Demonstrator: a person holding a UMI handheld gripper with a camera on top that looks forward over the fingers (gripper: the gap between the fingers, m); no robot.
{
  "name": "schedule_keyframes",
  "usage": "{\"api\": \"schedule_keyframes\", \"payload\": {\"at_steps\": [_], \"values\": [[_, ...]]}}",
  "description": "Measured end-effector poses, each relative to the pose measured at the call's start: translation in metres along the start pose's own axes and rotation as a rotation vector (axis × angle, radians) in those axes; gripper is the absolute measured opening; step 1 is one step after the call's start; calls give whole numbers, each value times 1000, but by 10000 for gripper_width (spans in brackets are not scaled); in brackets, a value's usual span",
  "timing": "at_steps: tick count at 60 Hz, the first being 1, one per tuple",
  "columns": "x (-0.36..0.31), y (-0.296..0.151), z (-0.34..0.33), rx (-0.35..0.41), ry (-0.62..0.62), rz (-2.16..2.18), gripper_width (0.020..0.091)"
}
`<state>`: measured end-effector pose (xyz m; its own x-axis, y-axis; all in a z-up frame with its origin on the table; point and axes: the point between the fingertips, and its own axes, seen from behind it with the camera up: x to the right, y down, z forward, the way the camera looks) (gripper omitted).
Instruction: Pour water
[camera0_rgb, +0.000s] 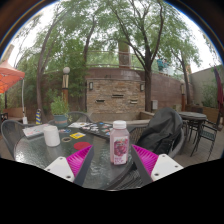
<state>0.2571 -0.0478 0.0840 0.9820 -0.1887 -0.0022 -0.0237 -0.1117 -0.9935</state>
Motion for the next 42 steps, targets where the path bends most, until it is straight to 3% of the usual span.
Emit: {"api": "schedule_keyframes", "payload": {"at_steps": [6,14,15,16,17,18,25,28,33,42], "values": [[-5,6,35,-3,21,-26,834],[-12,-26,59,31,35,-60,830],[-12,-28,63,35,29,-63,808],[-14,-29,68,35,22,-66,740],[-11,-24,75,24,14,-71,589],[-19,-13,89,13,3,-72,508],[-10,-20,94,53,33,-60,505],[-8,-16,95,41,44,-56,502],[-8,-15,93,21,52,-56,439],[-27,-37,89,5,111,-302,438]]}}
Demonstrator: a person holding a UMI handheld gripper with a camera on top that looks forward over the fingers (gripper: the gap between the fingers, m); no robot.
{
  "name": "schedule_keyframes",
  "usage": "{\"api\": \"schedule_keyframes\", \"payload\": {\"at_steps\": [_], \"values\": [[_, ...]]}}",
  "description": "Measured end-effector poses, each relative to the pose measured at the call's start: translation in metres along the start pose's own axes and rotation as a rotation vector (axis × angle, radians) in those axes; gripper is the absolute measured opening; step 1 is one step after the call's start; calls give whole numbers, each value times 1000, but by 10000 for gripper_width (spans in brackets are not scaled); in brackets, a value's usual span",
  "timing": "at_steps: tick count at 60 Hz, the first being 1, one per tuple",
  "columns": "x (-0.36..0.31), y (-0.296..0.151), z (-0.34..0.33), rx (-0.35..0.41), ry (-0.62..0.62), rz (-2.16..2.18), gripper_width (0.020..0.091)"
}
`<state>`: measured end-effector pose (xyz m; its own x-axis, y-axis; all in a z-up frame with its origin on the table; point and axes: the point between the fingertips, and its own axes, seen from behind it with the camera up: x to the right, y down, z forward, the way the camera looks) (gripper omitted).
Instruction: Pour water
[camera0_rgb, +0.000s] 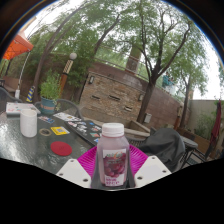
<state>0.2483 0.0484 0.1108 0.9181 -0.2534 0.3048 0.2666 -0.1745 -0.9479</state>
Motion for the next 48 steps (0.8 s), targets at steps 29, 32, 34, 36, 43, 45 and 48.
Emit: {"api": "schedule_keyframes", "payload": {"at_steps": [29,32,34,36,43,45,48], "values": [[-239,-175,42,363,18,-1720,438],[-258,-165,41,383,58,-1866,436],[-263,-161,42,397,59,-1949,437],[-268,-162,55,410,12,-2031,436],[-276,-154,53,426,13,-2155,437],[-278,-152,57,419,8,-2165,437],[-278,-151,57,417,10,-2176,436]]}}
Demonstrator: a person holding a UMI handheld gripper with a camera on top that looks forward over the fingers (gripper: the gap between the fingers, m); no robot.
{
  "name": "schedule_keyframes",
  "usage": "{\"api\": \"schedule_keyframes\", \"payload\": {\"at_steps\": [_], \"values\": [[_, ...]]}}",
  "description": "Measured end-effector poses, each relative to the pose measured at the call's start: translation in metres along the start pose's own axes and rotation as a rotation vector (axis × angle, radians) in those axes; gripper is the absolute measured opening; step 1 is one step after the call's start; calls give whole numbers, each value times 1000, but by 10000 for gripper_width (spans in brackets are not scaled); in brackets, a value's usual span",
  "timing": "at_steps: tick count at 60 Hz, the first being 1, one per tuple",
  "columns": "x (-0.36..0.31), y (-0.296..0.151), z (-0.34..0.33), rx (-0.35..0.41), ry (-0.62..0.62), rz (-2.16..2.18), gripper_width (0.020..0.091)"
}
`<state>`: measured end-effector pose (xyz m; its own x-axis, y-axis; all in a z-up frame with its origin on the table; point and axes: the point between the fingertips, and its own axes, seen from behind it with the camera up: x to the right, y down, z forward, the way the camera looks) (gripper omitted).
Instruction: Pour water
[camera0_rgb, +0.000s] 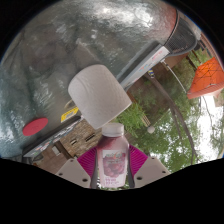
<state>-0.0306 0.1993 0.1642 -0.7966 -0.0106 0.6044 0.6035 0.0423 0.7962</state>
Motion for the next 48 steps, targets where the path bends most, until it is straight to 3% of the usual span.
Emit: {"api": "schedule_keyframes", "payload": {"at_steps": [14,24,25,31,36,42,48], "values": [[9,14,-1,4,26,141,438],[46,92,-14,-102,141,816,437],[38,91,-25,-153,184,923,438],[26,137,-33,-135,190,1466,440],[-6,131,-38,-80,157,1981,436],[-55,98,-39,-24,34,2415,437],[-100,63,-35,-25,-16,2625,438]]}}
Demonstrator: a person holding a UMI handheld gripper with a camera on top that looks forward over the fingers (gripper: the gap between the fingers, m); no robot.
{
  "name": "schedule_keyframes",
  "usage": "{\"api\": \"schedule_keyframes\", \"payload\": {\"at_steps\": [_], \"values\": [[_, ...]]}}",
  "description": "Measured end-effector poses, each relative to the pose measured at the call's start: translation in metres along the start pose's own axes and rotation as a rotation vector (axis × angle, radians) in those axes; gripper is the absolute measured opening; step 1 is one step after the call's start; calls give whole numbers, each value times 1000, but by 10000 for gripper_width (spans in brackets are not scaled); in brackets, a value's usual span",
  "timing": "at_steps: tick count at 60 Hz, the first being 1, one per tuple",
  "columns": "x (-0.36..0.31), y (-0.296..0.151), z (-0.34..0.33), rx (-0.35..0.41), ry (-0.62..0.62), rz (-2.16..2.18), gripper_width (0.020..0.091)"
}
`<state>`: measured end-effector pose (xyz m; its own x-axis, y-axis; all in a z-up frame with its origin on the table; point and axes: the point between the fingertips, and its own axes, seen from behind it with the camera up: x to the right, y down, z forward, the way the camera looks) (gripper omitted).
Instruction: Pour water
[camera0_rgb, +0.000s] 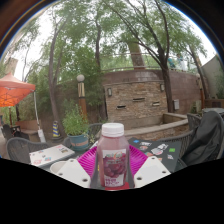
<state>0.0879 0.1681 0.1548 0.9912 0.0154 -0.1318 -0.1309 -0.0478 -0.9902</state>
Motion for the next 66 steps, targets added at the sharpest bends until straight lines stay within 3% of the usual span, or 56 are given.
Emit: {"api": "schedule_keyframes", "payload": {"at_steps": [18,23,31,37,42,46,66], "values": [[29,59,21,-90,8,-73,443],[22,58,21,-58,-16,-176,443],[23,56,19,-68,2,-168,455],[26,60,16,-93,12,-140,592],[34,87,8,-237,51,-154,861],[35,87,-3,-234,56,-157,814],[8,32,-144,-181,53,-175,833]]}}
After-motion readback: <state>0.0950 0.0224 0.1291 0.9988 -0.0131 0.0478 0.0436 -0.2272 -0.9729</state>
